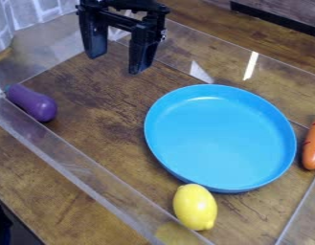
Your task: Move the carrot to the right side
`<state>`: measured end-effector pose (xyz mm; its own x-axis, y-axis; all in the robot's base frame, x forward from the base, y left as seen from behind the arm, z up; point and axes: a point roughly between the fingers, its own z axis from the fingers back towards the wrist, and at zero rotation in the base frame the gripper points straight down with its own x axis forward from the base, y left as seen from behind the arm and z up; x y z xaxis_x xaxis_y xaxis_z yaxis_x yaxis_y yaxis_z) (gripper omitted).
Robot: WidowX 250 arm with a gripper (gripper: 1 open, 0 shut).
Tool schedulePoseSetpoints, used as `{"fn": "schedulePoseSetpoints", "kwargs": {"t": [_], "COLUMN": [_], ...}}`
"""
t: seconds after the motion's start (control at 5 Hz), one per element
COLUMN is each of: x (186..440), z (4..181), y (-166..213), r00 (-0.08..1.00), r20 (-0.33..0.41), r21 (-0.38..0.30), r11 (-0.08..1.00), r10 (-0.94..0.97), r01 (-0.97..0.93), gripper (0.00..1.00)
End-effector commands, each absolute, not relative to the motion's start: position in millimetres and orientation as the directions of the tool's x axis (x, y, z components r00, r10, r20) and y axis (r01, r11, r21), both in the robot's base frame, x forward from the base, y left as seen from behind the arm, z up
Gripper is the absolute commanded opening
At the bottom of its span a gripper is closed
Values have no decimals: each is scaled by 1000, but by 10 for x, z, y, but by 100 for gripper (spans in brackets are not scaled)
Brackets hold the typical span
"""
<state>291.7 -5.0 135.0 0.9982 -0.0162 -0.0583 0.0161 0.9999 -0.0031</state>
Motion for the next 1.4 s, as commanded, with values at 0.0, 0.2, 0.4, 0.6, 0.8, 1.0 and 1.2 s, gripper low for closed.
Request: {"fn": "schedulePoseSetpoints", "kwargs": {"t": [0.0,0.2,0.4,0.6,0.8,1.0,1.2], "x": [2991,3071,3085,3091,3084,3150,3249], "z": [1307,1311,1435,1495,1338,1135,1046], "y": [-51,-31,50,139,160,139,209], "r00": [998,997,996,994,995,992,992], "r20": [-64,-77,-85,-91,-101,-115,-126], "r21": [-2,11,13,5,13,15,8], "r11": [1000,1000,999,998,1000,999,1000], "r10": [2,10,38,62,10,-46,-20], "r01": [-3,-9,-37,-62,-8,48,22], "gripper": [100,100,100,100,100,100,100]}}
